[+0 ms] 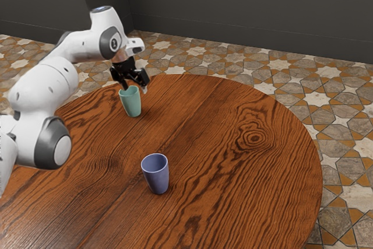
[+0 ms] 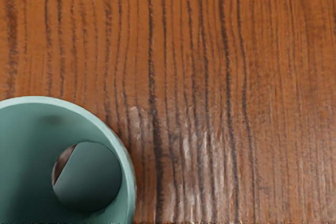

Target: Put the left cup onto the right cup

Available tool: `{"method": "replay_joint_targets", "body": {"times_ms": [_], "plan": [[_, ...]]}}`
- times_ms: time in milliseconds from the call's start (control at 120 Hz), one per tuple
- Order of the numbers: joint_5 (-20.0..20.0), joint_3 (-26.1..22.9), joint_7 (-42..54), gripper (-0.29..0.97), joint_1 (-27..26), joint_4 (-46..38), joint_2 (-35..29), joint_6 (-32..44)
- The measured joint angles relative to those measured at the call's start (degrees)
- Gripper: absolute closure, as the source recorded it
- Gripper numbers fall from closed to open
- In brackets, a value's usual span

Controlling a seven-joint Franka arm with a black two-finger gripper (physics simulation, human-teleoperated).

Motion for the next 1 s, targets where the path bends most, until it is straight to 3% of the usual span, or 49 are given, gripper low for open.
{"method": "replay_joint_targets", "body": {"times_ms": [467, 808, 883, 1000], "plan": [[-0.8, 0.4, -0.1, 0.00, 0.0, 0.1, 1.1, -0.1], [-0.5, 0.6, -0.1, 0.00, 0.0, 0.0, 2.4, 4.7], [-0.5, 0.7, -0.1, 0.06, 0.0, 0.0, 2.5, 5.5], [-0.5, 0.7, -0.2, 0.30, 0.0, -0.1, 2.7, 6.4]]}}
